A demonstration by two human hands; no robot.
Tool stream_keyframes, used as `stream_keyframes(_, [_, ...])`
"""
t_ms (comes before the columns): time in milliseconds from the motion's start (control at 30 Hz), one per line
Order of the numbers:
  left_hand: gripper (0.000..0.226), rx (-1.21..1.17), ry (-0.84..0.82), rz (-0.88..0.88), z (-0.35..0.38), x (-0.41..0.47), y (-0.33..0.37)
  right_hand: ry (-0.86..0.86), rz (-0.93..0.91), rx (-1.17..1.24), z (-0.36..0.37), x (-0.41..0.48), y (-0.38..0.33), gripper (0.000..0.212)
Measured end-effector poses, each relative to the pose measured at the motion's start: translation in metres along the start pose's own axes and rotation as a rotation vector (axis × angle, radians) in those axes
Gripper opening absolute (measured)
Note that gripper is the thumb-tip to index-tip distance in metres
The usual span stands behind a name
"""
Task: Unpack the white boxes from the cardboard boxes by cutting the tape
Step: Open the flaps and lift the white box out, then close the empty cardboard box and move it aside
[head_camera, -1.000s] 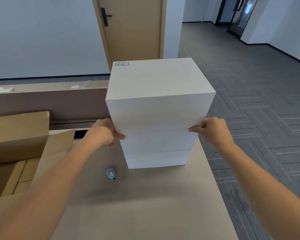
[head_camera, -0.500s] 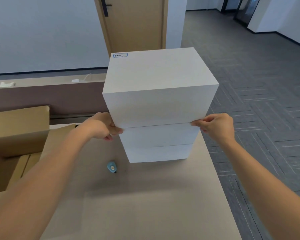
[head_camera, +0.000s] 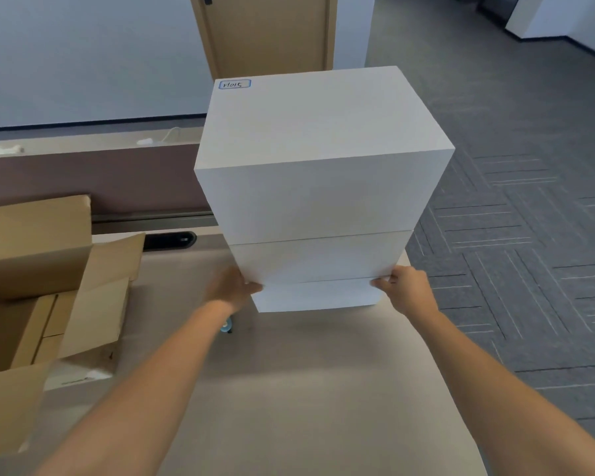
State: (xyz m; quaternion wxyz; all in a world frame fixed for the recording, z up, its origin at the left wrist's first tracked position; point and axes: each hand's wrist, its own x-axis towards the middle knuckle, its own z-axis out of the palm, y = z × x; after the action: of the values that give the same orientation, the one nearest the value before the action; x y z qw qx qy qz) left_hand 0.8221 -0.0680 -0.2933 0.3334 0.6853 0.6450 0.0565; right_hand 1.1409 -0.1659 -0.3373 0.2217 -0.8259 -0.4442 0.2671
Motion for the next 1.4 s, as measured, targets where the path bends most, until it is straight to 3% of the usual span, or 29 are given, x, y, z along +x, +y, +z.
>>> stream_keyframes(500, [0.020,0.089,0.028,0.002,0.012,0.015,-0.020,-0.024,-0.076,-0.214,-0.008,0.002,0.004,0.036])
stream_keyframes(633, [0.029,0.054,-0.016,-0.026,0.005,0.012,-0.017,0.000,0.097,-0.233,0.000,-0.009,-0.009,0.048])
stream_keyframes(700, [0.019,0.090,-0.056,-0.031,-0.006,0.006,-0.013,-0.001,0.217,-0.216,0.011,-0.023,-0.024,0.049])
stream_keyframes(800, [0.031,0.142,-0.106,-0.015,-0.032,-0.012,-0.027,-0.063,0.221,-0.244,0.035,-0.049,-0.060,0.049])
stream_keyframes(933, [0.015,-0.003,-0.036,0.160,-0.083,-0.049,-0.071,-0.152,0.049,-0.186,0.069,-0.088,-0.135,0.048])
stream_keyframes(1067, [0.032,-0.138,0.045,0.263,-0.142,-0.088,-0.134,-0.203,-0.082,-0.142,0.111,-0.140,-0.212,0.048])
stream_keyframes(1200, [0.045,-0.073,0.118,0.248,-0.195,-0.117,-0.209,-0.204,-0.126,-0.097,0.155,-0.180,-0.273,0.040])
stream_keyframes(1400, [0.029,-0.050,0.204,0.155,-0.251,-0.131,-0.301,-0.223,-0.109,-0.014,0.206,-0.197,-0.338,0.048])
